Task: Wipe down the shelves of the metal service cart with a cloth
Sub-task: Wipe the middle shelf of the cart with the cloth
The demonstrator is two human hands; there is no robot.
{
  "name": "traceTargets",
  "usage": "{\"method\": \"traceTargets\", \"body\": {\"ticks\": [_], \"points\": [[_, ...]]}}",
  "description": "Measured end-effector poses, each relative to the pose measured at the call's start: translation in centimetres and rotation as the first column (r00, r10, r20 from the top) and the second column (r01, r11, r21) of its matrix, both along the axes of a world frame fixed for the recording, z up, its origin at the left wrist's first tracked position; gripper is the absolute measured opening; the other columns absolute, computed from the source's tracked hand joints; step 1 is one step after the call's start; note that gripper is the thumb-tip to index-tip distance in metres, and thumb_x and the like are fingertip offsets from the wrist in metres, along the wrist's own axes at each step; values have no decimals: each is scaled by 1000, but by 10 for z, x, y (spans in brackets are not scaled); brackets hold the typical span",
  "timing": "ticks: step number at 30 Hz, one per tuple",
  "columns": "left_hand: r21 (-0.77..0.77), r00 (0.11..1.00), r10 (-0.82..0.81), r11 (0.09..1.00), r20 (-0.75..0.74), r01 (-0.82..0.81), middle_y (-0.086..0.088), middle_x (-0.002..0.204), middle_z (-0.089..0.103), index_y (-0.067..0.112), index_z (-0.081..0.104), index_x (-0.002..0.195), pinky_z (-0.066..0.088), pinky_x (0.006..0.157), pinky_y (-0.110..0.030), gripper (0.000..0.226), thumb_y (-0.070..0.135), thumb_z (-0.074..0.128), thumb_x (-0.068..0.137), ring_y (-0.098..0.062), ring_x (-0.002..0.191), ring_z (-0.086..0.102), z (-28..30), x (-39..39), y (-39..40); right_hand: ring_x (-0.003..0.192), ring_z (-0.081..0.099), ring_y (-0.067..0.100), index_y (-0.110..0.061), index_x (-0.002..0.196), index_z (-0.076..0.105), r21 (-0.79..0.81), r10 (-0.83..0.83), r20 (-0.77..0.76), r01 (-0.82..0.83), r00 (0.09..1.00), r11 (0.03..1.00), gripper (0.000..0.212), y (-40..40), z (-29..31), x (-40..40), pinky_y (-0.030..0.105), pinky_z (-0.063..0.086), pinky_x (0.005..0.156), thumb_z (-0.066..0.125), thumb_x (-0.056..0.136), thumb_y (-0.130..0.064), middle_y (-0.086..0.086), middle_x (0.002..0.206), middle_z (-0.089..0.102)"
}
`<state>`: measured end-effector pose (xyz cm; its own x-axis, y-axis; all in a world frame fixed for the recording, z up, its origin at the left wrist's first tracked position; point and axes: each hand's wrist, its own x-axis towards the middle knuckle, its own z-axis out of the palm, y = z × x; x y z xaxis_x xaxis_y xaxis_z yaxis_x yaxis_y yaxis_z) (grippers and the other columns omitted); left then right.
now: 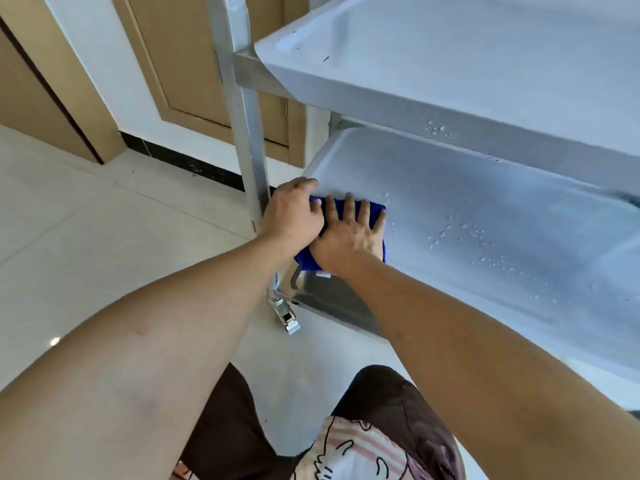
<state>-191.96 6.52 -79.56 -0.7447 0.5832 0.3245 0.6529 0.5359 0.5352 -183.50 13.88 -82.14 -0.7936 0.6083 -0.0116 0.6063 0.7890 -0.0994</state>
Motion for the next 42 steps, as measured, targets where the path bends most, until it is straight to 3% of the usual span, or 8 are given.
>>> {"method": "traceTargets", "body": {"ticks": [10,15,22,31,35,38,40,42], "points": [[-31,982,-16,999,189,23,-10,129,62,18,55,135,40,99,-33,42,35,43,99,-27,120,53,-16,-22,10,151,-10,39,-31,159,-1,-52,-149,84,154,985,987,78,25,5,-33,64,-8,116,14,92,-68,11,168,-6],[-102,997,-19,995,-72,12,-9,120,65,12,53,129,43,100,-36,44,37,27,104,-24,115,55,-34,-19,11,151,-1,39,-33,158,8,22,-197,69,196,978,980,86,60,3,-59,63,-1,117,9,87,-80,9,167,4],[-260,987,-37,966,-156,-5,-5,147,46,16,36,148,34,112,-41,59,49,34,99,-25,134,39,-42,-20,14,151,6,39,-31,157,14,38,-284,24,283,958,958,91,111,-1,-108,65,5,115,10,84,-84,9,166,13],[-228,981,-9,973,-196,-37,-5,142,50,17,52,134,36,109,-41,53,50,38,95,-23,133,41,-45,-18,14,148,13,42,-31,156,22,29,-304,-3,304,953,952,94,178,1,-165,67,7,114,8,81,-86,12,163,21],[-206,983,9,977,-182,-47,-3,141,52,18,55,132,36,108,-40,52,50,40,94,-22,132,42,-46,-19,15,151,5,40,-28,157,19,82,-321,-61,325,945,942,87,186,-1,-175,66,1,115,12,87,-79,12,166,12],[-205,983,3,978,-183,-42,-3,143,51,19,54,134,36,110,-40,53,50,39,94,-21,134,41,-46,-18,15,148,14,40,-30,155,22,155,-149,-112,166,982,974,64,190,1,-176,60,10,118,17,99,-60,10,164,18],[-197,983,15,979,-181,-51,-3,142,52,18,53,135,36,110,-38,53,49,40,94,-21,133,42,-46,-20,16,143,25,41,-33,153,25,132,-82,-27,85,996,988,54,193,4,-179,60,20,114,18,102,-50,10,159,28],[-189,985,35,980,-171,-67,-2,139,55,15,52,136,38,110,-37,53,47,40,95,-20,131,45,-47,-20,17,144,20,43,-35,154,21,106,-62,74,54,995,993,52,194,6,-179,64,19,112,19,103,-47,8,161,23]]}}
